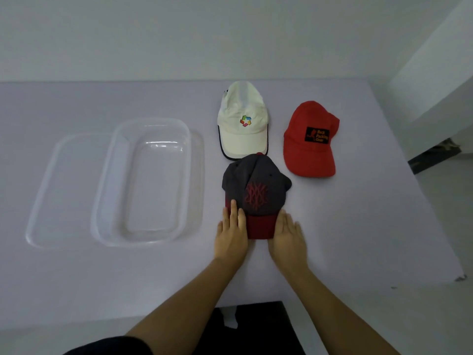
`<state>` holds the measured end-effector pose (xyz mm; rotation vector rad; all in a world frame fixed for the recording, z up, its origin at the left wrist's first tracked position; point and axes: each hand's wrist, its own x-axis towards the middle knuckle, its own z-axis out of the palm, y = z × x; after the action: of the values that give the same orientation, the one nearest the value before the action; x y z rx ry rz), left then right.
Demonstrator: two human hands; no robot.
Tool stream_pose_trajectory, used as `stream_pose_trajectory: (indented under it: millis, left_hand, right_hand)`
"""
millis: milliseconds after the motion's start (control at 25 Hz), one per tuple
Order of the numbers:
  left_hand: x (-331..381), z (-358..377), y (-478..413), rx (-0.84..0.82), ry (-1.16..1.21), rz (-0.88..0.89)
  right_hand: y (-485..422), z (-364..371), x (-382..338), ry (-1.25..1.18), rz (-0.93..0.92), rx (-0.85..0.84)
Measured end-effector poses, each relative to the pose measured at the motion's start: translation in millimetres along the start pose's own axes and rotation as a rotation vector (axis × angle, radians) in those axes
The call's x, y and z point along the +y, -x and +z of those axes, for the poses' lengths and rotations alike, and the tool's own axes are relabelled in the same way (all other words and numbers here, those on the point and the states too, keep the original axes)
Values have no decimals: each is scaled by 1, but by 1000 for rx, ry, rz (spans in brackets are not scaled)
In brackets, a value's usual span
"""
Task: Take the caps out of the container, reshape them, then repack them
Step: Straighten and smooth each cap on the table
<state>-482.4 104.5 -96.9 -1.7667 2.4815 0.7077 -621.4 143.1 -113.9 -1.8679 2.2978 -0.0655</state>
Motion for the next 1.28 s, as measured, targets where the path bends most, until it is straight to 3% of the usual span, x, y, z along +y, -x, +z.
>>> stream_pose_trajectory:
  millis: [320, 440, 520, 640, 760, 840, 960, 1040, 1200, 1280]
  left_hand:
    - [12, -5, 4, 171, -59, 14]
    - [7, -7, 3, 183, -40, 37]
    - [5, -7, 6, 203, -21, 35]
    - [8, -11, 8, 215, 41, 12]
    - [15, -20, 7, 195, 81, 114]
    - [14, -28, 3, 188, 117, 107]
    - [10, -36, -2, 260, 257, -64]
    - [9, -39, 0, 258, 310, -76]
    - [13, -41, 4, 267, 618, -108]
    - [13, -45, 4, 305, 684, -114]
  right_hand:
    - [-23, -45, -11, 22, -2, -14]
    - [-25, -61, -12, -16, -69, -187]
    - [-26, -62, -11, -65, -116, -218]
    - [-22, -58, -11, -141, -50, -186]
    - [-19, -52, -9, -340, 125, -97]
    - [-16, -54, -10, -393, 84, -93]
    - [-14, -61, -18, -391, -34, -109]
    - [-16, -63, -20, -431, -45, -105]
    - [-15, -68, -35, -800, -26, -241]
    - [-17, -72, -40, -866, -70, -239]
